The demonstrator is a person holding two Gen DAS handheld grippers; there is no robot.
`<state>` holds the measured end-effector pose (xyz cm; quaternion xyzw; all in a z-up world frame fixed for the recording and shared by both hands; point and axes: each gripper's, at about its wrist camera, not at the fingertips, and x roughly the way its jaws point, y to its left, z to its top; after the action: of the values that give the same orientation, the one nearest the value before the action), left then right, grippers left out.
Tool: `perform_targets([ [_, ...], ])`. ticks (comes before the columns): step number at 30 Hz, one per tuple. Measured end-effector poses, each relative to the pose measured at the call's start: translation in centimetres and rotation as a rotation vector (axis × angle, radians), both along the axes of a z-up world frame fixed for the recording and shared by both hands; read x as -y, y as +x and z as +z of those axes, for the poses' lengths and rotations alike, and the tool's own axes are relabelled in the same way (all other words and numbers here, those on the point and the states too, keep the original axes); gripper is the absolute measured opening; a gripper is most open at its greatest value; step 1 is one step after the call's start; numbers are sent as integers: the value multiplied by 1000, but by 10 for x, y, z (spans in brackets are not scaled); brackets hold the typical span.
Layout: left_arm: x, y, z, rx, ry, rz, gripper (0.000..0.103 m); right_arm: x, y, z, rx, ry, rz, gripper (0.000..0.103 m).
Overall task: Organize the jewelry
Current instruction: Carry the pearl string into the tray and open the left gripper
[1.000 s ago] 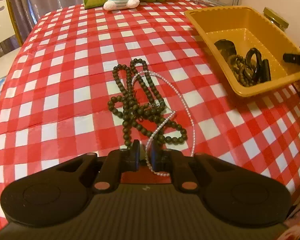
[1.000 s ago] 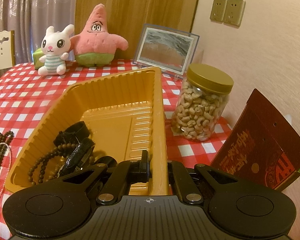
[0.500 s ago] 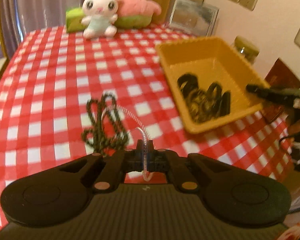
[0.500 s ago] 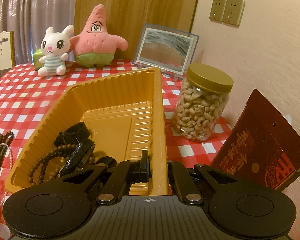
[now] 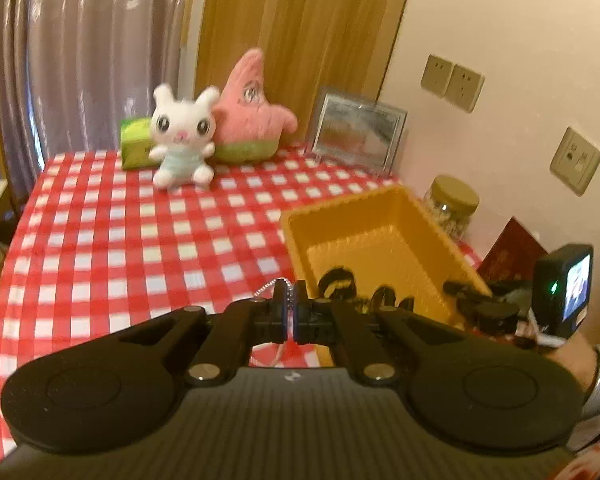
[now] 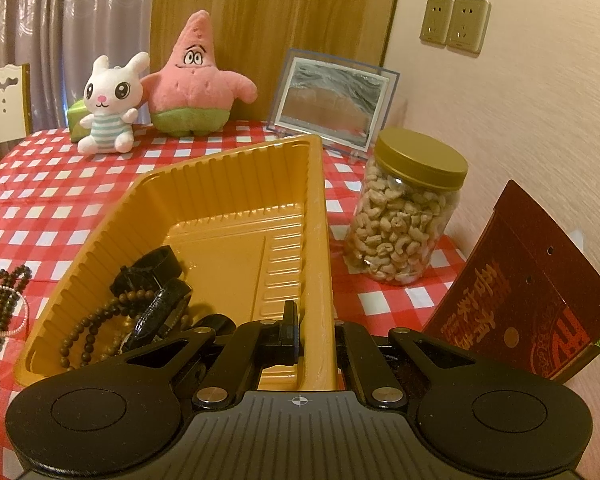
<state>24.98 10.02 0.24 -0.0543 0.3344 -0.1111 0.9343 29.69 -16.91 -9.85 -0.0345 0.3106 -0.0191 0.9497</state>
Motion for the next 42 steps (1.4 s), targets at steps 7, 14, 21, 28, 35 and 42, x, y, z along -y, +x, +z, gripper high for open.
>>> perform_targets([
  [7,6,10,27,62,0,-17,1,0,0,1,0,3,7,3],
  [14,21,23,48,120,2,-67,1,1,1,0,1,12,7,3],
  [21,52,47,59,172,-30,-134,1,3,5,0,4,25,6,3],
  [28,83,78,58,199,-93,-192,1,3,5,-1,-1,30,8,3],
  [35,107,103,28,115,-99,-221,2,4,6,-1,-4,37,9,3],
  [42,117,109,-12,4,-87,-248,6,5,8,-2,-12,41,1,3],
])
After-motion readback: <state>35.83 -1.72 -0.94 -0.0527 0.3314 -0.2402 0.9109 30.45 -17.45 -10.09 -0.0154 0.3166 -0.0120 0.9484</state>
